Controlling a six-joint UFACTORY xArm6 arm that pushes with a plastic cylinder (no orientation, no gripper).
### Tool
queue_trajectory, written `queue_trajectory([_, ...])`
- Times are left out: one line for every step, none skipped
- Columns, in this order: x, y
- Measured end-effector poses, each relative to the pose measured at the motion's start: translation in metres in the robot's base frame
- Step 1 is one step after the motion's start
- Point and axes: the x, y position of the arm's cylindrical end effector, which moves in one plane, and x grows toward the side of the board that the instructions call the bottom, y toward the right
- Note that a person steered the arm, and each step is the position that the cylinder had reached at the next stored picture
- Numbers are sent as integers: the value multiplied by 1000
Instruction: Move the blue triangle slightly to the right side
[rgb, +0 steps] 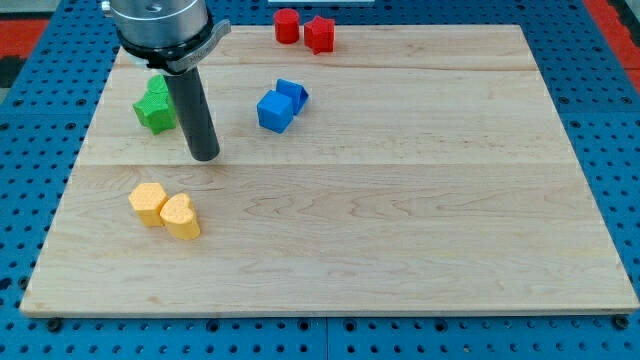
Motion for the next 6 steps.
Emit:
queue_trajectory([-38,-1])
queue_trajectory([-60,16])
queue_trajectory([-62,43])
queue_trajectory([-63,92])
queue_trajectory([-67,92])
queue_trajectory([-84,58])
